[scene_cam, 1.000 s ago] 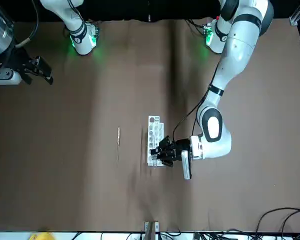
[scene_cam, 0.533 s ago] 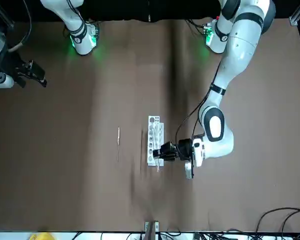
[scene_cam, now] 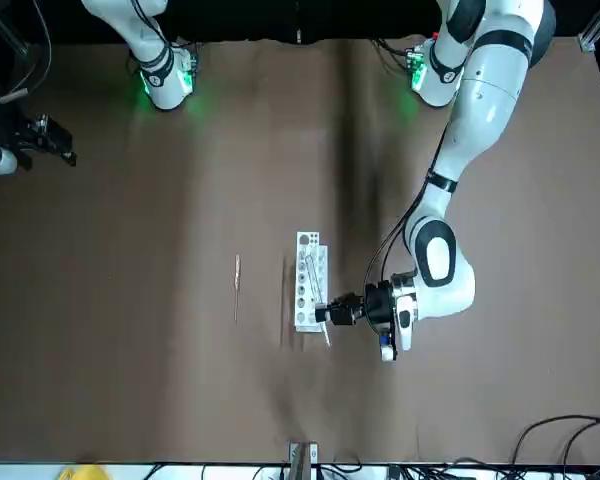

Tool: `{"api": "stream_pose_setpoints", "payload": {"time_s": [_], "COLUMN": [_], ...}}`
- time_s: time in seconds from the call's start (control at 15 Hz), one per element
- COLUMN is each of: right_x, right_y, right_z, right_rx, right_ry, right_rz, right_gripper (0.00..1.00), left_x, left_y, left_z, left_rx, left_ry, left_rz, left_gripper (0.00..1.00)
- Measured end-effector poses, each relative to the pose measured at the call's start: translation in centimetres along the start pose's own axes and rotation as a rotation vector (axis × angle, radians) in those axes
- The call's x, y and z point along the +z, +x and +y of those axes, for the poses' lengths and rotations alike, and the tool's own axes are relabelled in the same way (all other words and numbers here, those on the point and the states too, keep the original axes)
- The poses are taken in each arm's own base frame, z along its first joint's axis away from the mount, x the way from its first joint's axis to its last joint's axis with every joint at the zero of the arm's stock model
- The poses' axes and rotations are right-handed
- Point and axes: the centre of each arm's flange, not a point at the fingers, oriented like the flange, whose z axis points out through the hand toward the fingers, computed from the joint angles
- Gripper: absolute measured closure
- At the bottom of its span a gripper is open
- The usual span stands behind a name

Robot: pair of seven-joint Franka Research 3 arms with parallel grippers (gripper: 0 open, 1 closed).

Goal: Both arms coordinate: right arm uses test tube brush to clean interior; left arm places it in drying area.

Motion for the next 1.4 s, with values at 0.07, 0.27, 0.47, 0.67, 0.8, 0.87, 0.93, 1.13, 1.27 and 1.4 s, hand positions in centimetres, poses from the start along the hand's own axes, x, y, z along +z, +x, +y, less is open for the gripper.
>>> {"api": "stream_pose_setpoints", "payload": {"time_s": [0.07, 0.27, 0.47, 0.67, 0.8, 0.87, 0.93, 1.13, 1.27, 1.4], "right_x": [0.0, 0.5, 1.1, 1.2, 1.2, 1.3, 1.3, 1.5, 2.0, 2.5], "right_y": [0.0, 0.2, 0.3, 0.5, 0.5, 0.6, 0.6, 0.7, 0.9, 1.0], "right_z": [0.0, 0.0, 0.0, -0.3, -0.3, -0.1, -0.1, 0.3, 0.5, 0.9], "right_rx": [-0.015, -0.039, -0.071, -0.087, -0.088, -0.085, -0.084, -0.078, -0.073, -0.066], "right_ry": [0.0, -0.002, -0.003, -0.004, -0.004, -0.004, -0.004, -0.005, -0.005, -0.005], "right_rz": [0.0, 0.001, -0.003, 0.004, 0.004, 0.005, 0.004, 0.014, 0.023, 0.025], "right_gripper": [0.0, 0.0, 0.0, 0.0, 0.0, 0.0, 0.0, 0.0, 0.0, 0.0], "left_x": [0.1, 0.6, 0.2, -0.5, -0.7, -0.4, -0.2, 0.3, 0.4, 0.6], "left_y": [-0.1, -0.8, -1.2, -0.8, 0.0, 1.0, 1.4, 2.5, 3.2, 3.7], "left_z": [0.0, -0.1, -0.6, -2.0, -3.6, -5.4, -6.0, -7.2, -7.6, -8.2], "left_rx": [-0.072, -0.279, -0.406, -0.525, -0.581, -0.648, -0.69, -0.784, -0.83, -0.85], "left_ry": [0.0, 0.006, 0.016, -0.004, -0.014, -0.028, -0.041, -0.076, -0.09, -0.096], "left_rz": [-0.011, -0.079, -0.168, -0.257, -0.289, -0.297, -0.301, -0.312, -0.316, -0.317], "left_gripper": [0.77, 0.77, 0.77, 0.77, 0.77, 0.77, 0.77, 0.77, 0.77, 0.77]}}
